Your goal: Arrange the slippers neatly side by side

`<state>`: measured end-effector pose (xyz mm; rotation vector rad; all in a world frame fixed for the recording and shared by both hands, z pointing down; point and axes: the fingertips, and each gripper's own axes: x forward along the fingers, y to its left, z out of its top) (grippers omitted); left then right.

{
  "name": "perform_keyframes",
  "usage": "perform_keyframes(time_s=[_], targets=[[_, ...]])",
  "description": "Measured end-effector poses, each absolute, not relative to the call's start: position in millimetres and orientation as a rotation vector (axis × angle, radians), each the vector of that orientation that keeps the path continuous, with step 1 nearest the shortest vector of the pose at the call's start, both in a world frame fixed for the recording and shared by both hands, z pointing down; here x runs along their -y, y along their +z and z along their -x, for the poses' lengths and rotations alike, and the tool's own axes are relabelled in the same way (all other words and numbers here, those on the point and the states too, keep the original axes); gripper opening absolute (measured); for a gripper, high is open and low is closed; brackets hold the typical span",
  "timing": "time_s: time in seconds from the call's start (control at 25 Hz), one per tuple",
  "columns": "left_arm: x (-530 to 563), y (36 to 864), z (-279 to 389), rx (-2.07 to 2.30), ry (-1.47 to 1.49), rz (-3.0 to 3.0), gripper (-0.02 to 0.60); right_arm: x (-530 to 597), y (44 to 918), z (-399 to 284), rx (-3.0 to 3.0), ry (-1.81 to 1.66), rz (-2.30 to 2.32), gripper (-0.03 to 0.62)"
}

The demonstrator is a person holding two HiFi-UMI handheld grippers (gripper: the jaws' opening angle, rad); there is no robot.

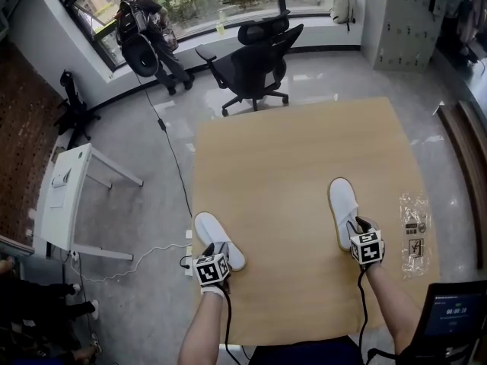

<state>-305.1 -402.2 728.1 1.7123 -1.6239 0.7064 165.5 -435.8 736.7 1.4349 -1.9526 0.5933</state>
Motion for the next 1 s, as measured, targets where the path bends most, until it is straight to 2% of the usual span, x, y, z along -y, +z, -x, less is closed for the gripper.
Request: perform_keyframes(time_s=[0.2, 0.52, 1.0], targets=[[401.2, 746.5, 289.4, 1.545, 0.798, -1.727, 0.192, 428.9, 765.4, -160.8, 1.904, 0.626, -1.372, 0.127], [400.9, 751.8, 278.8, 1.52, 0.883, -1.77, 0.184, 429.1, 765.8, -156.6, 1.924, 0.659, -1.381, 0.118], [381.5, 755.6, 212.8, 1.408, 0.936, -1.9, 0.179, 406.5, 765.3, -122.5, 1.978, 0.67, -1.324, 0.117]])
